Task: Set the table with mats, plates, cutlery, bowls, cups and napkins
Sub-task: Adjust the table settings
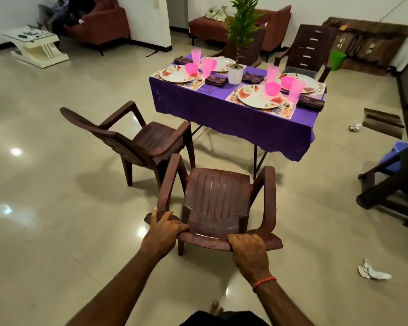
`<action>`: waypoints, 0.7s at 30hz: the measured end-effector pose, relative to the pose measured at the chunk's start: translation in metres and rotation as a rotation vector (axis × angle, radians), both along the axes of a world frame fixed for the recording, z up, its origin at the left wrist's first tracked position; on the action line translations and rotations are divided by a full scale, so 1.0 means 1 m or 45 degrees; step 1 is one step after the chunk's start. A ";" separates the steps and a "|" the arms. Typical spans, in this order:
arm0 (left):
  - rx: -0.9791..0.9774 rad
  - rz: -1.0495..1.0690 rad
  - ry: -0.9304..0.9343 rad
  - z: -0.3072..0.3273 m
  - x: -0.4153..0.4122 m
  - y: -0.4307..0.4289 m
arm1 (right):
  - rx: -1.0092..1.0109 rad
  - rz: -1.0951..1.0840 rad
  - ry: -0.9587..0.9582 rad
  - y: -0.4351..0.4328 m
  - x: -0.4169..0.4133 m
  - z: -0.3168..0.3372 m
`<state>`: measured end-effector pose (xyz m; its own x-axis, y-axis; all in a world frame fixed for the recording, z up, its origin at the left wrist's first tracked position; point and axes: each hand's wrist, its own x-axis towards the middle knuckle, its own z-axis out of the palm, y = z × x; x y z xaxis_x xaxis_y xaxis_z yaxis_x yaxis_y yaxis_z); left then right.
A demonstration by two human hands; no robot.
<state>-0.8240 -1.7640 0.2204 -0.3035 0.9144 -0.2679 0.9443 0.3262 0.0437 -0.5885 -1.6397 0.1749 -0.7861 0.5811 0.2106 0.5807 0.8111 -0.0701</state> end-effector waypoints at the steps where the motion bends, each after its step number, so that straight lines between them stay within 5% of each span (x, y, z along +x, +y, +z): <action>1: -0.006 -0.006 -0.005 -0.001 -0.009 0.009 | -0.011 -0.011 0.000 0.008 -0.007 -0.002; 21: 0.019 -0.271 -0.081 0.006 -0.106 0.155 | -0.079 -0.337 -0.054 0.095 -0.084 0.000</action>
